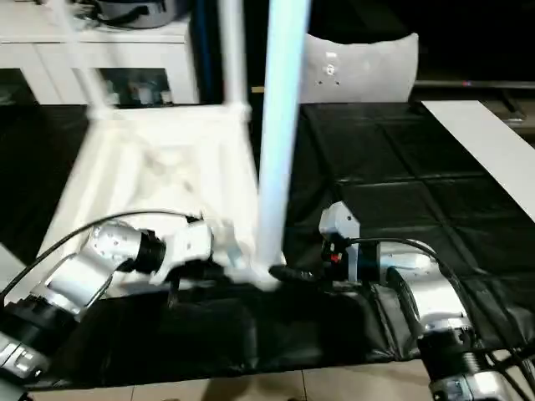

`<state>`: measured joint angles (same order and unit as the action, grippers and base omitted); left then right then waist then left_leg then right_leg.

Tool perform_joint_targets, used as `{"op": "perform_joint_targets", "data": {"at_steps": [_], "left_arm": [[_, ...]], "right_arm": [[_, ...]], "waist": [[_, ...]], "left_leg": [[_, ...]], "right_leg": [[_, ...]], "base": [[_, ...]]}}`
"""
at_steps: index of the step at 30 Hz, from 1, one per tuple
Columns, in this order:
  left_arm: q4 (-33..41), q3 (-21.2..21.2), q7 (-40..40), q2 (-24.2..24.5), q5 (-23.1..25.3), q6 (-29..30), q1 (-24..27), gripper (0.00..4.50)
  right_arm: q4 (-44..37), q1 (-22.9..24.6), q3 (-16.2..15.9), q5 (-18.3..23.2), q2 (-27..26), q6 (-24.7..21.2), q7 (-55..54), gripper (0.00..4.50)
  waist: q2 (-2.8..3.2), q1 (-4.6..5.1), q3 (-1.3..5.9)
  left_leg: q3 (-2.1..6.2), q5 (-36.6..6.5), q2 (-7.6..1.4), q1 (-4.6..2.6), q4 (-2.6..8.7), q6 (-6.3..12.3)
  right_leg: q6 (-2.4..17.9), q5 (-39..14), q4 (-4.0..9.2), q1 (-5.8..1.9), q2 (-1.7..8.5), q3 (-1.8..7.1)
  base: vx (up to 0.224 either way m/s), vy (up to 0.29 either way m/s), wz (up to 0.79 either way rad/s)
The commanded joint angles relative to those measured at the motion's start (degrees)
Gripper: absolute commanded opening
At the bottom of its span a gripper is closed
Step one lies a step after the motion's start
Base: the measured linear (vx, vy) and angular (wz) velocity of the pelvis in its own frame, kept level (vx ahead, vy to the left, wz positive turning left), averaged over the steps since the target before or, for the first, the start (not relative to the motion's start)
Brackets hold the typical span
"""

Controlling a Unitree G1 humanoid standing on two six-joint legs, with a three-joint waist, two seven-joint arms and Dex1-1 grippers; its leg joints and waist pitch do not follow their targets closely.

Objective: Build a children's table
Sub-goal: Rotate leg to tighten

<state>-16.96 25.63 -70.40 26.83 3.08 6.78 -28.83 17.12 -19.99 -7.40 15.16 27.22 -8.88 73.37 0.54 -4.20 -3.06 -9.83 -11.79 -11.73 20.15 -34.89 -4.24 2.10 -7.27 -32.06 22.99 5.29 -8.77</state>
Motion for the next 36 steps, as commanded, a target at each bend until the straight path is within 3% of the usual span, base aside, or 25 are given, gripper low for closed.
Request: {"op": "perform_joint_targets", "data": {"at_steps": [1, 4, 10, 19, 26, 28, 32, 34, 35, 36], "left_arm": [[2.0, 3.1, -3.4, 0.3, 0.8, -2.7, -0.1, 0.0], [2.0, 3.4, -4.6, 0.8, 0.8, -3.7, -0.2, 0.0], [1.0, 3.7, -5.6, 1.3, 0.9, -5.2, -0.7, 0.0], [0.2, 3.6, -6.4, 1.5, 0.7, -5.7, -1.0, 0.0], [0.6, 2.0, -4.8, 0.5, -0.5, -1.4, -0.7, 0.0], [0.7, 0.6, -1.7, -1.1, -0.9, 2.5, -0.7, 0.0], [0.9, -2.1, 5.3, -4.7, -1.4, 8.3, -0.6, 0.0], [1.4, -3.3, 9.4, -7.1, -1.5, 11.7, -0.6, 0.0], [1.7, -3.9, 11.2, -8.3, -1.7, 13.3, -0.6, 0.0], [1.9, -4.2, 12.2, -8.9, -1.8, 14.1, -0.6, 0.0]], "right_arm": [[0.2, -1.1, -1.0, 0.7, 0.6, -0.5, 3.0, 3.29], [0.4, -1.5, -2.3, 1.0, 1.2, -1.7, 5.4, 3.24], [1.9, -2.3, -3.1, 0.9, 1.5, -1.3, 6.9, 2.54], [1.8, -2.7, -3.6, 1.9, 1.3, -2.9, 9.3, 1.96], [-1.4, -1.0, -3.1, 4.3, 0.1, -6.5, 8.2, 1.93], [-3.5, 0.1, -2.4, 4.6, -2.1, -9.0, 3.5, 1.93], [-5.8, 1.5, -2.5, 1.2, -6.8, -11.6, -7.9, 1.93], [-6.4, 2.0, -2.5, -1.1, -10.3, -13.3, -15.2, 1.93], [-6.7, 2.1, -2.4, -1.8, -12.1, -14.4, -18.4, 1.93], [-6.8, 2.1, -2.3, -2.1, -13.1, -15.0, -20.0, 1.93]], "waist": [[-0.68, 0.38, 4.02], [-0.8, 0.22, 4.05], [-1.01, -0.1, 4.11], [-1.06, -0.2, 4.22], [-1.04, -0.22, 4.12], [-0.48, -0.35, 4.07], [-0.6, 0.4, 3.78], [-0.26, 1.56, 3.41], [-0.43, 2.09, 3.38], [-0.36, 3.07, 3.37]], "left_leg": [[0.41, -12.0, -2.04, -0.6, 4.22, 4.06], [0.4, -11.4, -2.06, -0.46, 4.27, 4.02], [0.35, -11.0, -1.96, -0.43, 4.18, 3.66], [0.32, -10.0, -2.01, -0.32, 4.17, 3.74], [0.3, -10.0, -2.03, -0.38, 4.2, 3.62], [0.38, -10.8, -1.99, -0.55, 4.23, 3.09], [0.48, -13.4, -1.41, -0.71, 4.14, 1.69], [0.64, -16.4, -0.91, -1.14, 3.66, 0.95], [0.72, -16.9, -0.88, -0.86, 3.64, 0.73], [1.08, -18.3, -0.78, -0.69, 3.5, 0.29]], "right_leg": [[5.9, -26.1, 4.1, -3.02, 3.78, 3.38], [5.7, -26.0, 4.01, -3.11, 3.81, 3.41], [5.0, -27.1, 4.09, -3.11, 3.87, 3.38], [5.5, -25.7, 3.84, -3.18, 3.81, 3.42], [5.4, -26.2, 3.89, -3.13, 3.74, 3.4], [5.1, -27.0, 4.17, -3.08, 3.8, 3.31], [2.9, -32.0, 5.09, -3.0, 3.67, 2.62], [0.5, -36.8, 6.28, -2.54, 3.44, 1.56], [-0.2, -37.4, 6.46, -2.76, 3.37, 1.27], [-1.7, -38.8, 6.99, -2.92, 3.26, 0.37]], "base": [[0.0, 0.0, 0.0], [0.0, 0.0, 0.0], [0.0, 0.0, 0.0], [0.0, 0.0, 0.0], [0.0, 0.0, 0.0], [0.0, 0.0, 0.0], [0.0, 0.0, 0.0], [0.0, 0.0, 0.0], [0.0, 0.0, 0.0], [0.0, 0.0, 0.0]]}}
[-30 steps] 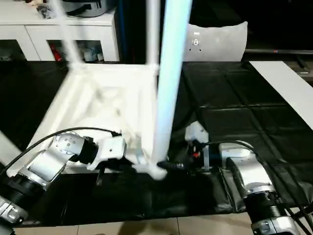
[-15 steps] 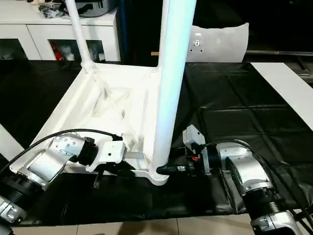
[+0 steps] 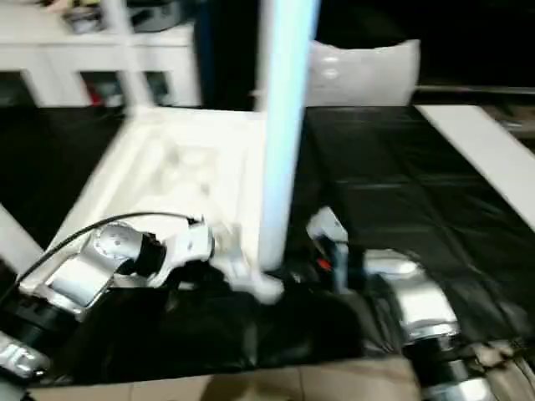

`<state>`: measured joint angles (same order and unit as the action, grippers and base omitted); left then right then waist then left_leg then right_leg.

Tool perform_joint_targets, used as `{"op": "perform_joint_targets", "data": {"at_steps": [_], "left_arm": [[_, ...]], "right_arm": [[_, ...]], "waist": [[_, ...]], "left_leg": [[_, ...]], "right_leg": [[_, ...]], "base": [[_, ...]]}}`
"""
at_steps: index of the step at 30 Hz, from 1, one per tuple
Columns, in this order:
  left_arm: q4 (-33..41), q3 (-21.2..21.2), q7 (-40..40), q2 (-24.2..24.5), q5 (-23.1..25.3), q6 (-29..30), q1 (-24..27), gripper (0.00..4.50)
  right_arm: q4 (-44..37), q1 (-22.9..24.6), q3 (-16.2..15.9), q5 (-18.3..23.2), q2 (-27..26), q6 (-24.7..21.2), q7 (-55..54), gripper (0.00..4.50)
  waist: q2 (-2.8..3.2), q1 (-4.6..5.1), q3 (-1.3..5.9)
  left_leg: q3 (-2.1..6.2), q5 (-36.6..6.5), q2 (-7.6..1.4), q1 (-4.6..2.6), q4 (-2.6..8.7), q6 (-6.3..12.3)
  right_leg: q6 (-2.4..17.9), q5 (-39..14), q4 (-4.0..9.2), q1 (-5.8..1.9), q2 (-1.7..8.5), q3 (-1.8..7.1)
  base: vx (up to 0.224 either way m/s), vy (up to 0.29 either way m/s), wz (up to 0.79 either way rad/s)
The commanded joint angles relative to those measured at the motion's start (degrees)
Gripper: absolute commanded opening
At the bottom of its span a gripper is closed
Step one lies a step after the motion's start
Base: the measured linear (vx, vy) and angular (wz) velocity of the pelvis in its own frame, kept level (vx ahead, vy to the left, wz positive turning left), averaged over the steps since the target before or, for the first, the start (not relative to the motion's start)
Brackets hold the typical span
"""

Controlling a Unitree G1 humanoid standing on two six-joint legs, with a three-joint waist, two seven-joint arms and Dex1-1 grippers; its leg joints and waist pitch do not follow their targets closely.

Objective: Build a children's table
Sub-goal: Rotate leg to tighten

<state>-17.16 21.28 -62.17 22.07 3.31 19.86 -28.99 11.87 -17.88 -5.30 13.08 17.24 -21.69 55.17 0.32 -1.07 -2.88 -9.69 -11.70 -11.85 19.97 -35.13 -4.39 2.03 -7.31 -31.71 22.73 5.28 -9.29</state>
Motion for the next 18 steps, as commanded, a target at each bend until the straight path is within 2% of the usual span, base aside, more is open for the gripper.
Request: {"op": "perform_joint_targets", "data": {"at_steps": [1, 2, 3, 4, 5, 6, 7, 8, 9, 10, 11, 12, 13, 14, 15, 16, 17, 18], "left_arm": [[2.1, 0.2, 3.9, -4.2, -2.0, 1.1, -0.4, 0.0], [2.5, -0.6, 6.2, -6.0, -2.2, 3.1, -0.4, 0.0], [2.9, -1.8, 10.1, -9.4, -2.0, 6.2, -0.5, 0.0], [2.8, -2.4, 12.5, -11.2, -1.9, 7.4, -0.8, 0.0], [2.8, -2.4, 12.5, -11.2, -1.9, 7.4, -0.8, 0.0], [2.2, -3.3, 16.5, -13.9, -1.4, 8.4, -1.3, 0.0], [2.1, -3.4, 17.4, -14.5, -1.3, 8.7, -1.4, 0.0], [1.8, -3.8, 18.8, -15.3, -1.0, 8.8, -1.6, 0.0], [1.5, -4.0, 20.1, -16.1, -0.7, 8.8, -1.7, 0.0], [1.5, -4.1, 20.3, -16.2, -0.7, 8.8, -1.7, 0.0], [1.3, -4.0, 20.9, -16.5, -0.4, 8.7, -1.8, 0.0], [1.2, -3.9, 21.2, -16.2, 0.2, 8.3, -1.8, 0.0], [1.2, -3.7, 21.1, -15.9, 0.6, 8.3, -1.8, 0.0], [1.3, -3.7, 21.0, -15.7, 0.8, 8.3, -1.8, 0.0], [1.4, -3.6, 20.6, -15.1, 1.1, 8.1, -1.8, 0.0], [1.4, -3.6, 20.5, -15.0, 1.1, 8.1, -1.8, 0.0], [1.4, -3.5, 20.1, -14.5, 1.0, 7.7, -1.8, 0.0], [1.7, -3.2, 18.5, -12.9, 1.0, 6.6, -1.4, 0.0]], "right_arm": [[-1.6, 0.0, -4.4, 0.0, -3.1, -2.2, -1.8, 1.93], [-1.3, -0.2, -3.7, -1.2, -5.7, -3.5, -6.9, 1.93], [-0.9, -0.6, -2.4, -2.7, -10.1, -5.7, -15.4, 1.93], [-0.5, -1.0, -1.8, -3.4, -12.1, -6.1, -19.3, 1.93], [-0.5, -1.0, -1.8, -3.4, -12.1, -6.1, -19.3, 1.93], [0.4, -1.5, -0.9, -4.6, -14.9, -6.4, -24.8, 1.93], [0.6, -1.6, -0.7, -5.0, -15.6, -6.5, -26.3, 1.93], [1.1, -1.9, 0.3, -4.9, -16.7, -6.3, -28.3, 1.93], [1.5, -2.1, 0.6, -5.4, -17.2, -5.6, -29.5, 1.93], [1.5, -2.1, 0.6, -5.4, -17.3, -5.5, -29.6, 1.93], [1.7, -2.1, 1.0, -5.6, -17.5, -4.6, -30.6, 2.49], [1.4, -1.9, 2.1, -5.2, -17.8, -3.3, -31.2, 2.63], [1.0, -1.7, 2.8, -5.0, -18.1, -2.8, -31.4, 2.63], [0.8, -1.5, 3.2, -4.8, -18.3, -2.6, -31.5, 2.69], [0.6, -1.3, 3.4, -4.8, -18.2, -2.1, -31.3, 2.98], [0.5, -1.2, 3.3, -4.9, -18.1, -2.0, -31.2, 3.07], [0.4, -1.0, 3.1, -4.9, -17.6, -1.8, -30.8, 3.07], [-0.5, -0.1, 3.2, -4.6, -16.5, -0.8, -29.3, 3.11]], "waist": [[-0.15, 1.07, 3.24], [0.68, 1.27, 3.27], [1.25, 3.19, 2.8], [1.51, 3.6, 2.69], [1.8, 3.85, 2.59], [2.56, 3.11, 2.23], [0.76, 3.44, 1.51], [-2.09, 3.58, 1.79], [-2.31, 3.31, 1.31], [-2.26, 3.76, 2.27], [-1.56, 3.52, 2.93], [0.59, 3.8, 3.36], [0.82, 4.23, 3.28], [0.93, 4.71, 3.26], [0.96, 4.46, 3.52], [0.7, 4.43, 3.16], [0.6, 4.58, 3.04], [0.53, 4.75, 3.08]], "left_leg": [[1.23, -19.8, -0.62, -0.1, 3.56, 0.54], [1.43, -21.1, -0.89, -0.69, 3.64, 0.69], [2.49, -26.7, -2.45, -0.68, 4.69, 0.4], [2.99, -29.6, -3.17, -0.59, 5.41, 0.28], [3.69, -32.9, -4.22, -0.1, 6.54, 0.0], [4.76, -41.0, -7.18, 1.37, 10.75, -1.05], [3.57, -43.8, -6.3, -0.06, 11.34, -1.68], [1.55, -35.1, 0.6, -3.66, 3.79, -2.0], [0.1, -26.1, 3.57, -6.34, -2.51, -1.13], [0.36, -16.0, 3.37, -2.64, -3.05, 1.06], [1.15, -13.5, 2.43, 0.23, -0.91, 1.32], [2.65, -16.3, 0.11, 0.21, 1.1, 0.42], [3.36, -17.3, -0.88, 0.47, 2.13, 0.37], [4.31, -19.3, -2.13, 2.19, 3.71, 0.47], [4.13, -19.9, -2.34, 1.55, 3.91, 0.43], [3.65, -20.9, -1.74, 0.63, 3.88, 0.35], [3.43, -20.9, -1.39, 0.67, 3.8, 0.15], [3.4, -20.2, -1.2, 1.22, 3.86, 0.04]], "right_leg": [[-3.2, -39.3, 7.09, -3.13, 3.3, 0.06], [-3.1, -39.0, 7.45, -3.1, 3.4, -0.26], [-2.5, -36.0, 7.41, -3.9, 3.19, -1.29], [-2.3, -34.4, 6.86, -4.44, 3.13, -1.41], [-1.8, -31.6, 5.11, -5.26, 3.04, -0.98], [0.4, -20.9, -3.17, -7.32, 2.6, 1.88], [1.7, -16.1, -4.14, -5.03, 2.36, 4.33], [-1.8, -43.1, 5.54, -0.17, 3.39, 3.42], [-4.9, -58.1, 10.09, 3.37, 4.3, 1.26], [-7.5, -62.9, 9.56, -0.67, 7.03, 1.26], [-8.3, -57.8, 7.54, -3.68, 7.09, 0.97], [-8.1, -46.5, 7.43, -3.84, 5.43, -1.46], [-6.0, -40.5, 6.7, -4.26, 5.56, -1.04], [-3.3, -31.6, 4.65, -5.21, 4.73, -0.67], [-2.3, -29.7, 4.71, -4.97, 4.85, -0.21], [-0.1, -29.3, 5.02, -3.89, 5.01, 0.07], [0.6, -30.2, 5.09, -3.8, 4.95, 0.05], [1.1, -30.9, 4.87, -4.25, 5.01, 0.13]], "base": [[0.0, 0.0, 0.0], [0.0, 0.0, 0.0], [0.0, 0.0, 0.0], [0.0, 0.0, 0.0], [-0.052, 0.008, -0.03], [-0.052, 0.008, -0.03], [0.0, 0.0, 0.0], [0.055, -0.064, 0.07], [0.055, -0.064, 0.07], [0.103, -0.045, -0.21], [0.078, 0.017, -0.32], [0.078, 0.017, -0.32], [0.053, 0.044, -0.08], [0.054, 0.046, 0.04], [0.054, 0.046, 0.04], [0.0, 0.0, 0.0], [0.0, 0.0, 0.0], [0.0, 0.0, 0.0]]}}
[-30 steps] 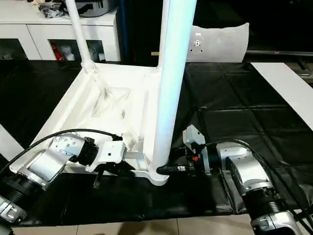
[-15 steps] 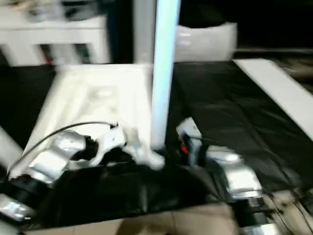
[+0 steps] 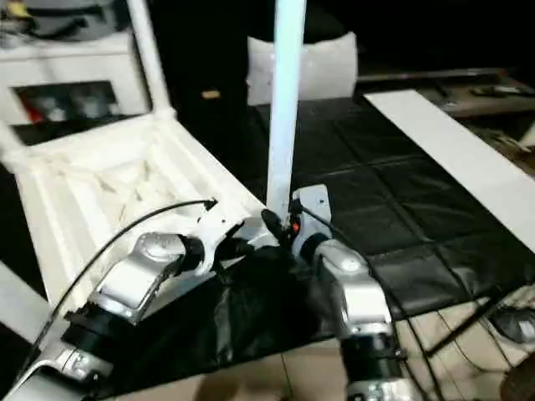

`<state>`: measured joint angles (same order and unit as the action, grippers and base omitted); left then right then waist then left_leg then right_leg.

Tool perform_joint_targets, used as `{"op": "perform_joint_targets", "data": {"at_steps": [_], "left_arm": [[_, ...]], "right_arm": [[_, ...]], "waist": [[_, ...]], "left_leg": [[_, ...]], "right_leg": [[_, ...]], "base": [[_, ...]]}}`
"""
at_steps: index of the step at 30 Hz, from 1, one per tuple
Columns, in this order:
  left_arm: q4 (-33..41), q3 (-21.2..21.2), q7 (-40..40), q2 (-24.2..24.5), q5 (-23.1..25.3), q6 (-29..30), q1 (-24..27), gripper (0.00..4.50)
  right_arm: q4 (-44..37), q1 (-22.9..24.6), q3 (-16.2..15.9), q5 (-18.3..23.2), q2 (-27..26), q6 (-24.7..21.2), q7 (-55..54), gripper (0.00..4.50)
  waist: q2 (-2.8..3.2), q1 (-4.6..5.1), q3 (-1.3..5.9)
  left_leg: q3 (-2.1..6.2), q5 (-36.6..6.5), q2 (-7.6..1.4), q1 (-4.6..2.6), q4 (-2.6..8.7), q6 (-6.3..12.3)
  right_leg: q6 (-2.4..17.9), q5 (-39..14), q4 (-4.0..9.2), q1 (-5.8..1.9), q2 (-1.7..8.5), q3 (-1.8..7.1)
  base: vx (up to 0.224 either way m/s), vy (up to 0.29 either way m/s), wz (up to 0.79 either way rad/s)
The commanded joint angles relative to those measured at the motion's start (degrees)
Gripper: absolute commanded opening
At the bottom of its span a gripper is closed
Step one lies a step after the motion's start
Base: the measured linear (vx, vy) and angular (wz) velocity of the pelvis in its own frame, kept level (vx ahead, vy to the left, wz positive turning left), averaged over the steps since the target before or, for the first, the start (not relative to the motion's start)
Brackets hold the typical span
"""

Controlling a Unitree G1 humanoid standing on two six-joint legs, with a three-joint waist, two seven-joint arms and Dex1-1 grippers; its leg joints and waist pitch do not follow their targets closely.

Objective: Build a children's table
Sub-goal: Rotate leg to tighten

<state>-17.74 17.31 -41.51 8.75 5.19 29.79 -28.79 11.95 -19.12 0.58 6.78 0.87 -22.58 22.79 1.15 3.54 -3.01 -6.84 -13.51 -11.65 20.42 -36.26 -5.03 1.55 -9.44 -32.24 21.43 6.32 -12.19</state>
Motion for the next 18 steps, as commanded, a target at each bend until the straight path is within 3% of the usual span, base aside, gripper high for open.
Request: {"op": "perform_joint_targets", "data": {"at_steps": [1, 2, 5, 6, 8, 10, 11, 12, 15, 18], "left_arm": [[2.3, 0.8, -2.4, 0.6, -0.9, -3.5, -1.6, 0.0], [2.5, 0.9, -3.1, 1.3, -0.9, -4.0, -1.5, 0.0], [2.6, 1.0, -5.8, 3.6, -1.1, -5.9, -1.2, 0.0], [2.5, 1.0, -6.6, 4.2, -1.2, -6.4, -1.1, 0.0], [2.1, 1.5, -8.2, 5.5, -1.3, -7.8, -1.2, 0.0], [2.0, 2.4, -11.6, 7.5, -1.5, -9.7, -1.1, 0.0], [1.9, 2.9, -13.1, 8.5, -1.7, -11.0, -1.0, 0.0], [2.0, 3.4, -14.5, 9.3, -1.9, -11.8, -1.0, 0.0], [1.2, 5.0, -19.0, 12.8, -1.4, -15.8, -0.9, 0.0], [2.5, 6.3, -26.9, 15.3, -3.5, -19.3, -0.2, 0.0]], "right_arm": [[-0.7, 1.2, -2.6, 1.7, 0.0, 0.2, 3.2, 3.25], [-1.0, 1.6, -2.3, 1.8, 0.7, 0.9, 3.9, 3.25], [-1.8, 2.4, -2.1, 2.6, 4.4, 4.5, 8.5, 3.59], [-2.0, 2.5, -2.0, 3.0, 5.6, 5.6, 10.3, 3.71], [-2.4, 3.0, -1.6, 3.7, 8.2, 7.0, 14.4, 3.92], [-2.7, 3.4, -1.5, 4.4, 12.4, 8.8, 20.5, 3.97], [-3.0, 3.5, -1.4, 5.1, 13.9, 8.5, 22.9, 4.04], [-3.1, 3.4, -1.2, 5.8, 15.0, 8.2, 24.9, 4.15], [-2.0, 2.9, -1.7, 7.6, 19.7, 7.9, 32.3, 4.39], [1.1, 1.7, -3.8, 7.2, 23.6, 11.5, 39.3, 4.45]], "waist": [[-0.22, -0.05, 3.46], [-0.33, -0.22, 3.61], [-0.3, -0.77, 4.02], [0.04, -1.13, 4.36], [-0.21, -1.99, 4.65], [-0.6, -2.97, 4.92], [-0.67, -3.17, 4.91], [-0.97, -3.8, 4.42], [-0.98, -4.56, 4.04], [-0.94, -5.02, 3.72]], "left_leg": [[0.57, -16.7, -1.54, 0.94, 5.14, 1.06], [0.5, -14.4, -1.68, 0.94, 5.23, 1.64], [0.12, -10.1, -1.83, 0.97, 5.09, 2.95], [-0.08, -6.4, -1.91, 0.92, 4.83, 3.81], [-0.29, 1.5, -1.88, 1.42, 4.2, 6.73], [-0.65, 3.6, -1.63, 1.5, 3.89, 8.48], [-0.78, 4.0, -1.57, 1.56, 3.85, 9.04], [-1.13, 2.1, -1.57, 1.56, 3.98, 9.54], [-1.56, -3.3, -1.57, 1.1, 4.29, 7.84], [-1.77, -7.5, -1.75, 0.37, 4.65, 5.49]], "right_leg": [[2.1, -26.7, 5.14, -3.05, 4.11, 3.64], [3.5, -23.3, 4.64, -2.87, 4.01, 4.21], [5.9, -18.3, 3.76, -2.93, 3.93, 4.86], [7.4, -13.6, 3.1, -2.86, 3.79, 5.16], [10.3, -3.8, 1.36, -3.06, 3.56, 5.53], [11.0, -1.7, 0.81, -3.27, 3.67, 5.77], [11.1, -1.5, 0.75, -3.23, 3.61, 5.82], [10.5, -5.5, 1.16, -2.99, 3.55, 5.94], [8.3, -14.6, 2.2, -2.65, 3.48, 6.14], [6.9, -21.1, 3.0, -2.01, 3.36, 6.33]], "base": [[0.0, 0.0, 0.0], [0.0, 0.0, 0.0], [0.0, 0.0, 0.0], [0.0, 0.0, 0.0], [0.0, 0.0, 0.0], [0.0, 0.0, 0.0], [0.0, 0.0, 0.0], [0.0, 0.0, 0.0], [0.0, 0.0, 0.0], [0.0, 0.0, 0.0]]}}
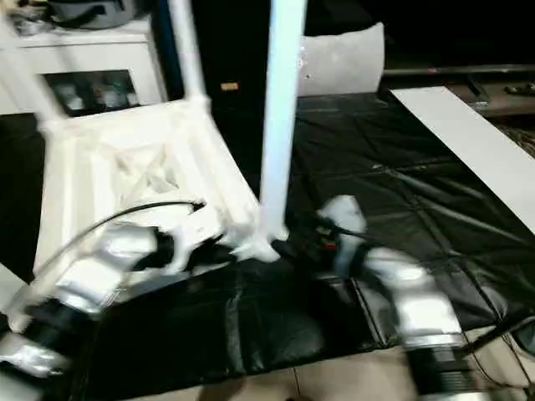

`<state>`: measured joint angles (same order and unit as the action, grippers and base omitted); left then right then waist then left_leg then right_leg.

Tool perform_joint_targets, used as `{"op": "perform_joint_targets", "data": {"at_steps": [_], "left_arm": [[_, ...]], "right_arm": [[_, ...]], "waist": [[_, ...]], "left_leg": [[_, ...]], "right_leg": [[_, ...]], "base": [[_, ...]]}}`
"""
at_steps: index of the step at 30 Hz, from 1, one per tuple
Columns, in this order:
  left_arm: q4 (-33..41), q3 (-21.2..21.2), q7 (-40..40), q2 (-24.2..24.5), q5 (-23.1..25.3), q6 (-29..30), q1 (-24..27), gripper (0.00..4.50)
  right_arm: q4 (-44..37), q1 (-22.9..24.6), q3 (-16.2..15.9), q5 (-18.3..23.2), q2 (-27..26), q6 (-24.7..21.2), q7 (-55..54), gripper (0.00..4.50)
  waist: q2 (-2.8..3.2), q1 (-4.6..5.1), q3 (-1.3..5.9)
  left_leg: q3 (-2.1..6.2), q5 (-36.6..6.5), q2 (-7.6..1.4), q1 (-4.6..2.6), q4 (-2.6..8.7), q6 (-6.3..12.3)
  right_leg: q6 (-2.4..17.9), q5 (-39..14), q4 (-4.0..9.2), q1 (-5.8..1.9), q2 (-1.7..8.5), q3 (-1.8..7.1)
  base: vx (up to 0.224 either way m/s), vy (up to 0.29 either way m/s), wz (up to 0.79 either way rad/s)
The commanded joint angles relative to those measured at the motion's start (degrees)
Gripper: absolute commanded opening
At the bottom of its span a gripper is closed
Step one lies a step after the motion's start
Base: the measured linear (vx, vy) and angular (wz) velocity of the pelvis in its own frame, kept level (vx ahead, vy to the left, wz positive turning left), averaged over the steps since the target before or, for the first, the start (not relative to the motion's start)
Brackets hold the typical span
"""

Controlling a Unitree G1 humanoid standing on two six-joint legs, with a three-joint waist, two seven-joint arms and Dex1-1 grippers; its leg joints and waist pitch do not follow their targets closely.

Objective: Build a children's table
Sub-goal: Rotate leg to tighten

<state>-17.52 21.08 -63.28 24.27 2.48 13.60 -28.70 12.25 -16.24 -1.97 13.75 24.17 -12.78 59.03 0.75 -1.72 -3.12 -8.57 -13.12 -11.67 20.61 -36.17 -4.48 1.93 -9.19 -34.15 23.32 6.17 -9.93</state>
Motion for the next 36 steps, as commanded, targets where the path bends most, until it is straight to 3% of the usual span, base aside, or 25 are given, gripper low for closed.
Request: {"op": "perform_joint_targets", "data": {"at_steps": [1, 2, 3, 4, 12, 13, 17, 19, 33, 36], "left_arm": [[2.0, 3.2, -6.2, 0.4, -0.5, -4.5, -0.3, 0.0], [2.0, 3.3, -6.4, 0.4, -0.5, -4.7, -0.4, 0.0], [1.6, 3.8, -7.3, 0.8, -0.3, -6.2, -0.4, 0.0], [1.6, 3.8, -7.3, 0.8, -0.3, -6.2, -0.4, 0.0], [0.9, 5.8, -13.7, 2.0, -1.9, -10.1, -1.1, 0.0], [0.9, 6.0, -14.4, 2.0, -2.0, -10.6, -1.2, 0.0], [1.1, 6.8, -15.5, 2.2, -1.9, -11.3, -1.2, 0.0], [0.9, 7.1, -15.9, 2.2, -1.7, -11.7, -1.3, 0.0], [-1.3, 6.4, -16.1, 2.2, -1.6, -12.8, -2.4, 0.0], [-1.0, 5.9, -15.4, 2.2, -1.6, -11.6, -2.2, 0.0]], "right_arm": [[1.4, -1.5, -1.7, 1.1, 1.2, 2.6, 6.4, 4.45], [1.4, -1.5, -1.7, 1.3, 1.4, 2.6, 6.8, 4.45], [1.7, -1.8, -2.3, 2.3, 2.3, 1.9, 10.1, 4.45], [1.7, -1.8, -2.3, 2.3, 2.3, 1.9, 10.1, 4.45], [5.1, -4.8, -6.5, 1.7, 4.1, 1.3, 17.9, 3.71], [5.7, -5.2, -6.8, 1.7, 4.1, 1.3, 18.8, 3.64], [6.2, -5.7, -7.6, 2.0, 4.3, 1.0, 20.5, 3.33], [6.6, -5.9, -7.9, 2.0, 4.5, 1.5, 21.3, 3.17], [6.2, -6.1, -9.0, 2.9, 4.7, 0.9, 24.6, 2.05], [4.3, -5.0, -8.9, 4.4, 4.1, -1.0, 24.8, 1.97]], "waist": [[-0.77, -0.2, 3.59], [-0.77, -0.2, 3.59], [-0.75, -0.53, 3.58], [-0.87, -0.69, 3.62], [-1.21, -1.33, 4.01], [-1.47, -1.35, 4.01], [-1.5, -1.6, 3.96], [-1.79, -1.64, 4.02], [-1.82, -1.59, 3.92], [-1.84, -1.57, 3.91]], "left_leg": [[-0.22, -9.8, -1.88, -0.4, 4.74, 4.23], [-0.22, -9.8, -1.88, -0.4, 4.74, 4.23], [-0.3, -10.9, -2.04, -1.0, 4.86, 3.87], [-0.37, -10.9, -2.18, -1.06, 5.0, 3.78], [-0.93, -8.5, -2.17, -0.72, 5.08, 3.53], [-0.98, -8.1, -2.18, -0.67, 5.07, 3.65], [-1.08, -7.9, -2.17, -0.7, 4.95, 3.66], [-1.02, -7.2, -2.19, -0.46, 4.96, 3.72], [-0.96, -7.7, -2.16, -0.44, 5.0, 3.33], [-0.91, -7.6, -2.22, -0.38, 5.03, 3.35]], "right_leg": [[6.2, -23.6, 5.37, -3.38, 3.49, 4.19], [6.2, -23.6, 5.37, -3.38, 3.49, 4.19], [7.1, -22.9, 5.21, -3.1, 3.39, 4.47], [7.6, -21.9, 4.99, -3.1, 3.23, 4.62], [9.9, -17.0, 3.82, -3.3, 3.25, 5.61], [10.0, -16.5, 3.78, -3.33, 3.25, 5.64], [10.1, -17.2, 3.74, -3.24, 3.27, 5.78], [10.1, -16.7, 3.51, -3.43, 3.25, 5.8], [9.1, -19.3, 3.84, -3.4, 3.19, 5.72], [9.2, -19.1, 3.77, -3.45, 3.23, 5.72]], "base": [[0.0, 0.0, 0.0], [0.0, 0.0, 0.0], [0.0, 0.0, 0.0], [0.0, 0.0, 0.0], [0.0, 0.0, 0.0], [0.0, 0.0, 0.0], [0.0, 0.0, 0.0], [0.0, 0.0, 0.0], [0.0, 0.0, 0.0], [0.0, 0.0, 0.0]]}}
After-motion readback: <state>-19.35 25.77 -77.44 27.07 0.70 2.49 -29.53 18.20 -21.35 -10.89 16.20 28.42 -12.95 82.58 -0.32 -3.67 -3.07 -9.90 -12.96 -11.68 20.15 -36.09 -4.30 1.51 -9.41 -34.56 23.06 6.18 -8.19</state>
